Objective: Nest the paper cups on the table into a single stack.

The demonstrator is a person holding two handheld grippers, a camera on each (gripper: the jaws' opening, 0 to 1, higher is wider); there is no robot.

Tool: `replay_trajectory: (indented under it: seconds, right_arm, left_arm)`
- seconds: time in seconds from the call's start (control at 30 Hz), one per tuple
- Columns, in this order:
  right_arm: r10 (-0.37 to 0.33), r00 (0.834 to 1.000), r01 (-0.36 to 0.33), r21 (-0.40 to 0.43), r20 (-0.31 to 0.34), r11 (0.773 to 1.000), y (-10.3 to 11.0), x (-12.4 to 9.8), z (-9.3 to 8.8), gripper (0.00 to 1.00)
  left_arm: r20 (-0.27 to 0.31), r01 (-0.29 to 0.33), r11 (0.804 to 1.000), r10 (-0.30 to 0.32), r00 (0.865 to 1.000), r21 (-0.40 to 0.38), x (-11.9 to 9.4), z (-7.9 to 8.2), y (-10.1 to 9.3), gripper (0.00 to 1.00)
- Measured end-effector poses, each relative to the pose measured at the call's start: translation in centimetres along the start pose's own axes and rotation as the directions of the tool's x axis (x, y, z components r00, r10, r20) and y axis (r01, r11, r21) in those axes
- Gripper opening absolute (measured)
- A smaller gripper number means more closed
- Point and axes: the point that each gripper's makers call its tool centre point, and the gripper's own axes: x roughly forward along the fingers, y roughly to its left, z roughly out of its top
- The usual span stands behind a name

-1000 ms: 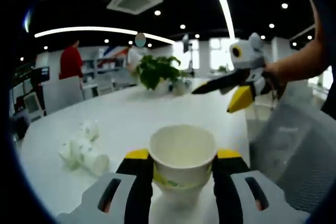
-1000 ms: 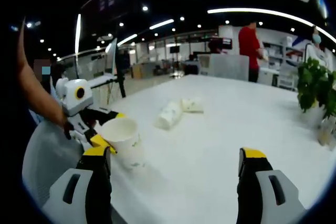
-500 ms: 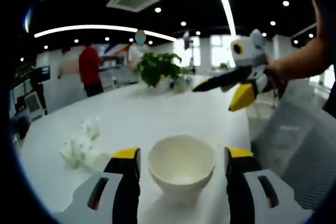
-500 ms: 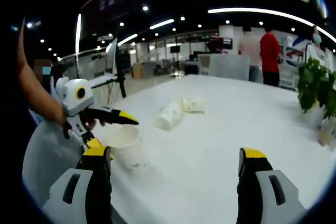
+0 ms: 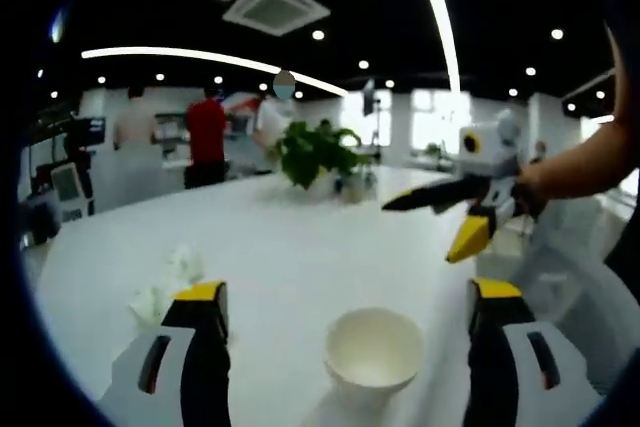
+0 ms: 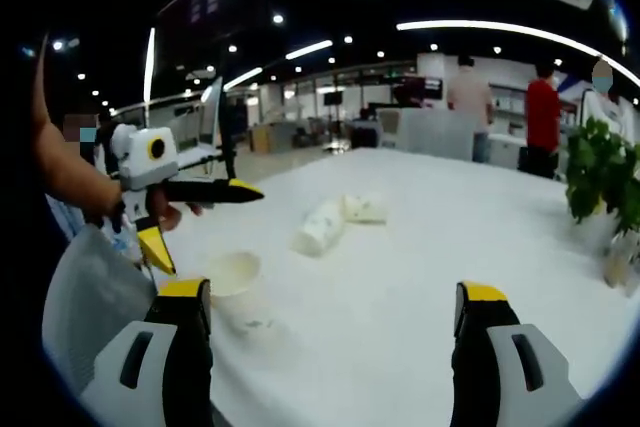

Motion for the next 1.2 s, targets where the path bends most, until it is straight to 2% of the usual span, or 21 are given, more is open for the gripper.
replay_trajectory:
  seconds: [0.13,0.2,0.27,0.33,0.7,0.8,0.87,1.0,1.2]
  right_arm:
    - [-0.010,1.000,0.010,-0.008,0.007,1.000,-0.6,-0.1,0.6,1.00]
    - [-0.015,1.000,0.015,-0.009,0.010,1.000,-0.9,-0.2,0.9,1.00]
    - [-0.020,1.000,0.020,0.001,0.016,1.000,-1.3,-0.2,1.2,1.00]
    - [-0.028,0.999,0.027,0.016,0.025,0.999,-1.8,-0.2,1.5,1.00]
    - [-0.048,0.998,0.046,0.036,0.043,0.998,-3.3,0.2,3.1,1.00]
    - [-0.050,0.998,0.048,0.041,0.044,0.998,-3.4,0.4,3.3,1.00]
    - [-0.051,0.998,0.049,0.049,0.045,0.998,-3.4,0.6,3.3,1.00]
    - [-0.047,0.999,0.045,0.060,0.027,0.997,-3.0,1.3,3.0,1.00]
    - [-0.057,0.998,0.055,0.059,0.022,0.997,-2.9,2.0,3.6,1.00]
  left_arm:
    - [-0.039,-0.026,0.998,0.024,0.999,-0.052,-1.7,-0.1,2.1,0.99]
    - [-0.025,-0.041,0.998,0.040,0.999,-0.046,-2.9,0.3,3.2,0.99]
    - [-0.042,-0.072,0.997,0.070,0.997,-0.040,-3.9,0.3,4.4,0.99]
    - [-0.066,-0.109,0.994,0.107,0.992,-0.031,-5.3,0.2,5.8,0.99]
    - [-0.074,-0.231,0.973,0.230,0.970,-0.004,-11.9,0.6,11.4,0.99]
    - [-0.095,-0.250,0.968,0.249,0.964,0.005,-13.1,0.3,12.4,0.99]
    - [-0.106,-0.262,0.963,0.267,0.958,0.058,-13.8,0.2,13.1,0.99]
    - [-0.135,-0.268,0.962,0.273,0.952,0.058,-14.6,-0.3,14.1,0.99]
    - [-0.096,-0.273,0.961,0.276,0.956,0.049,-15.6,-0.5,15.3,0.99]
